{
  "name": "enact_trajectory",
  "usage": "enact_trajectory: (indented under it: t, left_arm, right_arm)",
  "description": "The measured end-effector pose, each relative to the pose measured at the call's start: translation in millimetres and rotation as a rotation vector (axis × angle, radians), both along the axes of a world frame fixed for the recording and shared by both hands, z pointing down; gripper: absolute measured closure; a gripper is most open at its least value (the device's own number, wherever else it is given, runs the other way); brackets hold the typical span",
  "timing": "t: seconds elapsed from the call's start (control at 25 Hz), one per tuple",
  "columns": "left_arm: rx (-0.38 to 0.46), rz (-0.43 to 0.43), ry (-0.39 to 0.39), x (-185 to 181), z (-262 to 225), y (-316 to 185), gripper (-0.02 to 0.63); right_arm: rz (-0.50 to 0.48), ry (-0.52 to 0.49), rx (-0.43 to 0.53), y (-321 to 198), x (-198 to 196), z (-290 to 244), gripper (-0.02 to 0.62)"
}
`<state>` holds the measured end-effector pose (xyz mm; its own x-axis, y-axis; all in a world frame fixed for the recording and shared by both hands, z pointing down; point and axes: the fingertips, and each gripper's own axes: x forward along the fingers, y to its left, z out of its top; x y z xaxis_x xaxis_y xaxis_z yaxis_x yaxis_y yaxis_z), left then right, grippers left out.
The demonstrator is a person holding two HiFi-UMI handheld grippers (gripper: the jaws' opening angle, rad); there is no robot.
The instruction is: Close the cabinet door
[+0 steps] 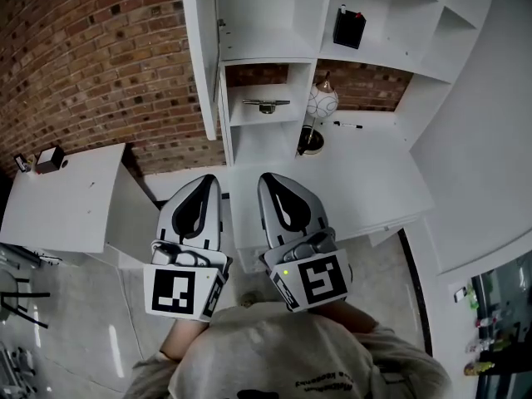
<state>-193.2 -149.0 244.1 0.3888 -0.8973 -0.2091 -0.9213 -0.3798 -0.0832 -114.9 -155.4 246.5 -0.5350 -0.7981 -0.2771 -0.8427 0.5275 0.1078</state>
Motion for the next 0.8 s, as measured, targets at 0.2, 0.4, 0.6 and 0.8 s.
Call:
enact_trajectory:
  t: [0.2, 0.4, 0.6, 0.8]
  left_arm:
    - [0.029, 0.007, -0.006, -17, -8, -32, 0.598]
    - [0.051, 0.015, 0.002, -28, -18, -54, 0.598]
    - [0.075, 0.02, 0.0, -36, -39, -62, 0.598]
    - [0.099, 0.018, -0.011, -40, -58, -66, 0.598]
  right_arm:
    - [0.01, -0.011, 0.021, -32, -16, -3, 0.577]
    - [0.011, -0.009, 0.044, -50, -28, -12, 0.577]
    - [-0.006, -0.001, 0.048, -61, -38, -32, 0.577]
    - [0.004, -0.005, 0.122, -63, -46, -67, 0.577]
